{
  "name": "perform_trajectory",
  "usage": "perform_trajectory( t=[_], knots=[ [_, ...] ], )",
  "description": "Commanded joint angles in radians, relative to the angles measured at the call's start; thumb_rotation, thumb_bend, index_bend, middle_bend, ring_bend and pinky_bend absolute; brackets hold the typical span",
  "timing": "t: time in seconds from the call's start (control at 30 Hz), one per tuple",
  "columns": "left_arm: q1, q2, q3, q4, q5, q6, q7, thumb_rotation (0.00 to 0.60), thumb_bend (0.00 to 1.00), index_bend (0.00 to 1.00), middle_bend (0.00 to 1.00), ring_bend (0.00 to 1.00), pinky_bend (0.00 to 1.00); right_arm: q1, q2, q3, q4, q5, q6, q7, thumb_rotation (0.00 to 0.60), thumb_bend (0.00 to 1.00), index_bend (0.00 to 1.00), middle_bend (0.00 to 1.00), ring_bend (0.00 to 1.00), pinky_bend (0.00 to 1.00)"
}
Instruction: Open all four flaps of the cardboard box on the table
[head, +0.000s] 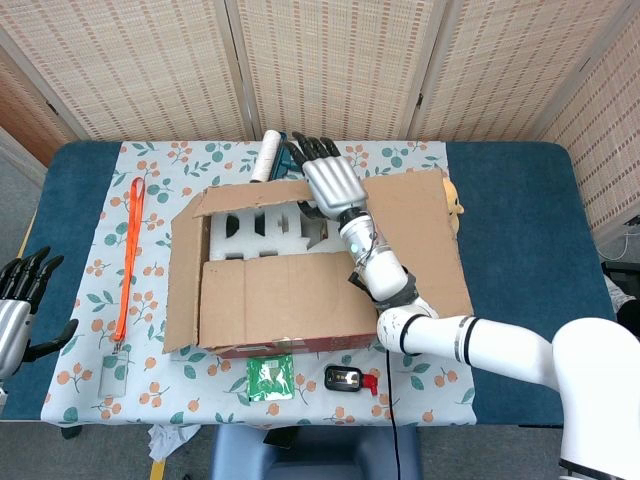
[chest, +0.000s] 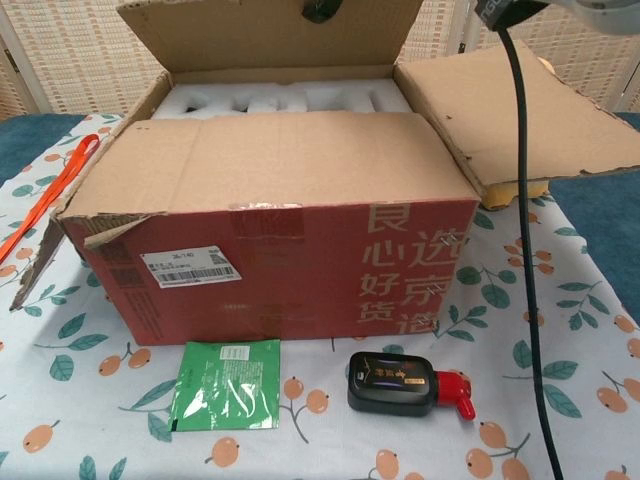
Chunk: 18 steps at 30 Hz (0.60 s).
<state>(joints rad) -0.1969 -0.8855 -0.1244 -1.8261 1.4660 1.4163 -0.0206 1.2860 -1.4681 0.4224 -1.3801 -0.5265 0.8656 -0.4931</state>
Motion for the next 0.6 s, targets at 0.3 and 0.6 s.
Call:
perform_trajectory(
  t=[0.3, 0.6],
  knots=[
    [-0.046, 0.036, -0.027, 0.059, -0.077, -0.082, -0.043, 0.600, 0.38, 0.00, 0.00, 0.00, 0.00, 0.136, -0.153, 0.052, 0.465, -0.075, -0.135, 0.102, 0.600, 0.46, 0.00, 0.00, 0.00, 0.00],
    [-0.045, 0.039, -0.021, 0.075, -0.090, -0.090, -0.041, 0.600, 0.38, 0.00, 0.00, 0.00, 0.00, 0.134, -0.211, 0.048, 0.605, -0.167, -0.178, 0.207, 0.600, 0.46, 0.00, 0.00, 0.00, 0.00]
  ],
)
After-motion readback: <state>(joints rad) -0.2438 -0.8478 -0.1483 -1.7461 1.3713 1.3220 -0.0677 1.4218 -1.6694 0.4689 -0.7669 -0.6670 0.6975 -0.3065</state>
